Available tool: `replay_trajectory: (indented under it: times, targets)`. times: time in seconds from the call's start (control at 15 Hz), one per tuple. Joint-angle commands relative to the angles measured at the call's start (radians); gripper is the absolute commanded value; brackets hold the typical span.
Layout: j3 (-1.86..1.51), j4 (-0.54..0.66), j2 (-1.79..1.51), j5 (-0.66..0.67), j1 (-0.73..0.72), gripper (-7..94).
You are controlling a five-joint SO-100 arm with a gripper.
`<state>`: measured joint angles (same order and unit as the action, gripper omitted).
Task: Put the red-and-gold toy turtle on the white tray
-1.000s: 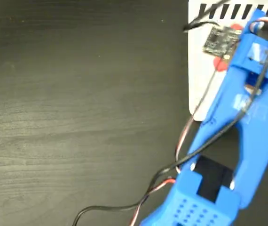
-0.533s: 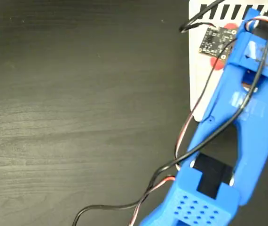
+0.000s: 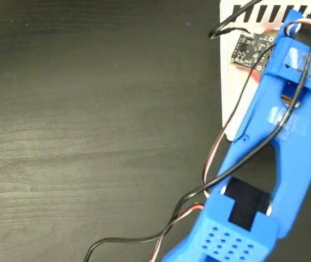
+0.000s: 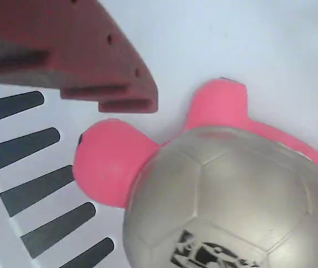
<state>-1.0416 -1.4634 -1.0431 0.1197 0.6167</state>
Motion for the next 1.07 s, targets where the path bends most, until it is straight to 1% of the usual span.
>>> replay_trajectory:
  times: [0.0,0.07,0.13,0.2,0.27,0.33,0.4,0.53,0.67,0.87,1.0]
  targets:
    - [0.048,-0.006,-0.080,0.006,-0.006,53]
    - [0.049,-0.006,-0.097,0.003,-0.006,52]
    - [0.046,-0.005,-0.123,0.002,-0.011,48]
    - [0.041,-0.003,-0.153,-0.005,-0.018,41]
    - [0.037,-0.003,-0.186,-0.012,-0.029,30]
    - [0.031,-0.003,-0.224,-0.026,-0.044,12]
    - [0.018,0.006,-0.273,-0.052,-0.066,0]
    - [-0.055,0.060,-0.390,-0.106,-0.121,0]
    - [-0.210,0.161,-0.537,-0.156,-0.219,0]
    - [-0.644,0.454,-0.827,-0.213,-0.405,0]
    - [-0.953,0.601,-1.029,-0.235,-0.511,0]
